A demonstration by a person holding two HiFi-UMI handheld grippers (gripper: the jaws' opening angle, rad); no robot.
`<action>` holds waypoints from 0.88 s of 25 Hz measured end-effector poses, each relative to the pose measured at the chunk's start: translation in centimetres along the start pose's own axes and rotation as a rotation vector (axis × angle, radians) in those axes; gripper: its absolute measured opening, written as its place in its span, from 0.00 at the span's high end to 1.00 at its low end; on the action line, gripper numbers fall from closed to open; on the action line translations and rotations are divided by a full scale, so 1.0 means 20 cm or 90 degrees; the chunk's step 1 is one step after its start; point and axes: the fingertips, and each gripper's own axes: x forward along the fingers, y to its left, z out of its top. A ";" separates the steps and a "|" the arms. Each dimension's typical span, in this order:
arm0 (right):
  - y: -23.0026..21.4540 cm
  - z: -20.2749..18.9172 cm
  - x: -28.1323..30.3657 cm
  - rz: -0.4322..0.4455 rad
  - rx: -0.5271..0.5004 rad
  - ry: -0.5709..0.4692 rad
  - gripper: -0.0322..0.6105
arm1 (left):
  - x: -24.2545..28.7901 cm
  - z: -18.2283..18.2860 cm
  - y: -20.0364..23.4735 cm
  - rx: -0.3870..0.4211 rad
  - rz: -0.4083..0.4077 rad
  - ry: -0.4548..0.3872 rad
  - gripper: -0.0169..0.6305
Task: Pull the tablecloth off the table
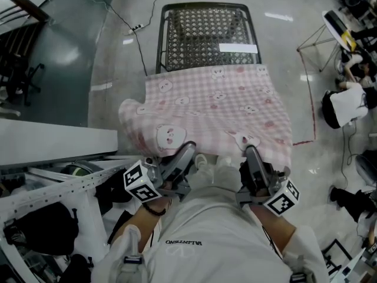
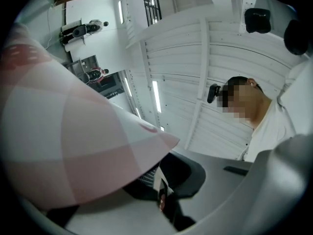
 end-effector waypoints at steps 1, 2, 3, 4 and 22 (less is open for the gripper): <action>0.01 0.01 -0.01 0.001 -0.003 -0.001 0.93 | 0.00 0.01 -0.02 0.000 -0.003 0.001 0.97; 0.03 0.01 -0.01 0.003 -0.006 0.000 0.93 | 0.00 0.01 -0.03 0.001 -0.005 0.002 0.97; 0.04 0.01 -0.01 0.005 -0.010 0.000 0.93 | 0.00 0.01 -0.04 0.002 -0.007 0.002 0.97; 0.04 0.01 -0.01 0.005 -0.013 0.001 0.93 | 0.00 0.02 -0.04 0.003 -0.007 0.002 0.97; -0.16 -0.13 0.01 -0.059 0.050 0.031 0.93 | -0.04 -0.06 0.14 -0.055 0.034 0.011 0.97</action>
